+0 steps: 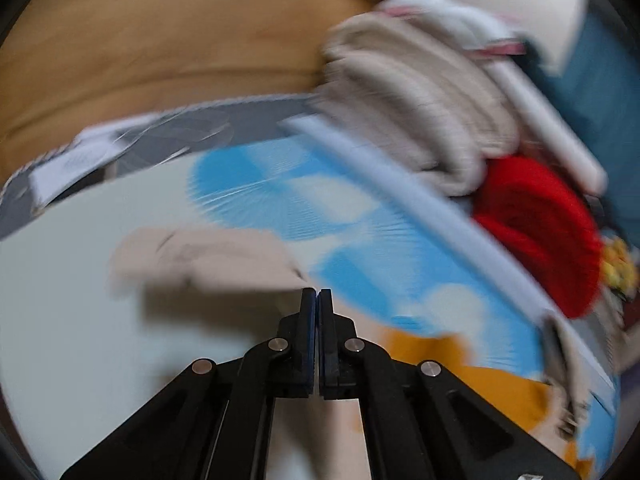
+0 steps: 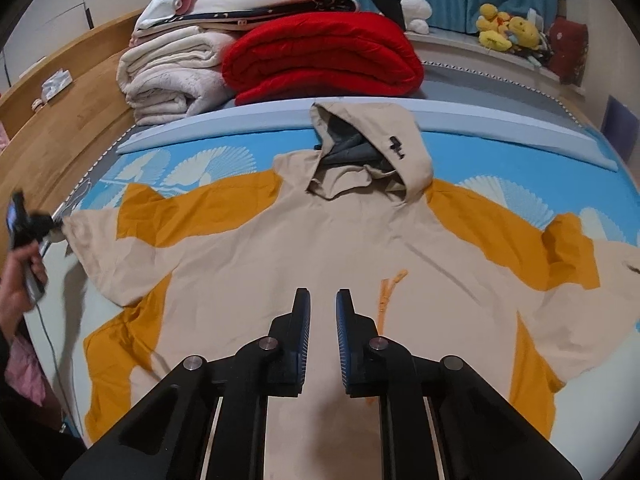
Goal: Fold large clothes
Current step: 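Fold the held sleeve across the jacket body with the left gripper, release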
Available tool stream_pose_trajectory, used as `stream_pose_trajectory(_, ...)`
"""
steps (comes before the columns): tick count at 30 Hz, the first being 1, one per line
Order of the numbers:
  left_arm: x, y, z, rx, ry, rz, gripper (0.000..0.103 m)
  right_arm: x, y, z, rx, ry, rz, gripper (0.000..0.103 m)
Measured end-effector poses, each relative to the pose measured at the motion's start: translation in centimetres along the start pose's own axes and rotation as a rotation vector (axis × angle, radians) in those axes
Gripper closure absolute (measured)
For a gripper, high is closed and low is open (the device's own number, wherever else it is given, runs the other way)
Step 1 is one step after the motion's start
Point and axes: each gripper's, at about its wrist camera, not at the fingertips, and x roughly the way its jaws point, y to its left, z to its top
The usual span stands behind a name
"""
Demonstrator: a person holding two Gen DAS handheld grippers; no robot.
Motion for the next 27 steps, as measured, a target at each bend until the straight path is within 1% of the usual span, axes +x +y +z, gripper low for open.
stream_pose_trajectory(2,-2.6,-5.8,-1.0,0.092,-0.020,-0.104,0.103,-0.6,-0.6,-0.2,0.020,-0.003,-0.004,0.089)
stream_pose_trajectory(4,-4.9,-11.2,-2.8,0.198,-0.024,-0.197,0.103,-1.2,-1.1,-0.2,0.035,-0.008,-0.010,0.089)
stream_pose_trajectory(6,-7.3,-16.9,-5.9,0.322,-0.011,-0.301,0.103,-1.7,-1.6,-0.4,0.055,-0.010,-0.014,0.089)
stream_pose_trajectory(7,-8.0,-19.0,-7.5,0.368,0.004,-0.340,0.103,-1.9,-1.8,-0.5,0.063,-0.010,-0.013,0.089)
stream_pose_trajectory(8,-8.8,-21.3,-9.5,0.422,0.032,-0.388,0.103,-2.1,-2.0,-0.7,0.071,-0.013,-0.013,0.089)
stream_pose_trajectory(11,-10.3,-26.3,-15.1,0.542,0.115,-0.481,0.103,-2.5,-2.3,-1.1,0.104,-0.019,-0.012,0.089)
stream_pose_trajectory(12,-10.4,-27.7,-17.0,0.569,0.165,-0.513,0.103,-2.5,-2.4,-1.3,0.117,-0.020,-0.008,0.089)
stream_pose_trajectory(14,-9.6,-30.2,-21.0,0.633,0.327,-0.563,0.103,-2.6,-2.7,-1.5,0.146,-0.026,-0.003,0.089)
stream_pose_trajectory(16,-8.7,-31.7,-23.4,0.695,0.469,-0.573,0.102,-2.7,-3.0,-1.7,0.164,-0.029,-0.009,0.088)
stream_pose_trajectory(17,-8.6,-32.1,-23.9,0.714,0.519,-0.563,0.101,-2.6,-3.3,-1.8,0.174,-0.027,-0.015,0.088)
stream_pose_trajectory(18,-8.9,-32.1,-23.9,0.717,0.529,-0.546,0.101,-2.6,-3.5,-1.9,0.182,-0.024,-0.018,0.088)
stream_pose_trajectory(19,-9.6,-31.6,-22.8,0.696,0.511,-0.531,0.101,-2.6,-3.8,-1.9,0.190,-0.022,-0.021,0.088)
stream_pose_trajectory(21,-11.4,-29.9,-19.6,0.597,0.452,-0.497,0.097,-2.7,-4.3,-1.6,0.202,-0.024,-0.026,0.088)
stream_pose_trajectory(22,-11.8,-29.1,-18.4,0.554,0.440,-0.473,0.091,-2.8,-4.5,-1.3,0.206,-0.030,-0.025,0.088)
stream_pose_trajectory(23,-12.5,-27.9,-17.2,0.499,0.424,-0.433,0.086,-2.9,-4.6,-1.0,0.211,-0.037,-0.020,0.088)
stream_pose_trajectory(24,-13.4,-26.5,-16.6,0.454,0.403,-0.380,0.085,-2.9,-4.6,-0.7,0.214,-0.042,-0.016,0.087)
stream_pose_trajectory(26,-13.6,-24.2,-14.8,0.404,0.367,-0.292,0.082,-2.8,-4.2,-0.2,0.214,-0.055,0.003,0.086)
stream_pose_trajectory(27,-13.4,-23.7,-14.6,0.387,0.349,-0.264,0.081,-2.5,-3.8,0.1,0.201,-0.060,0.018,0.085)
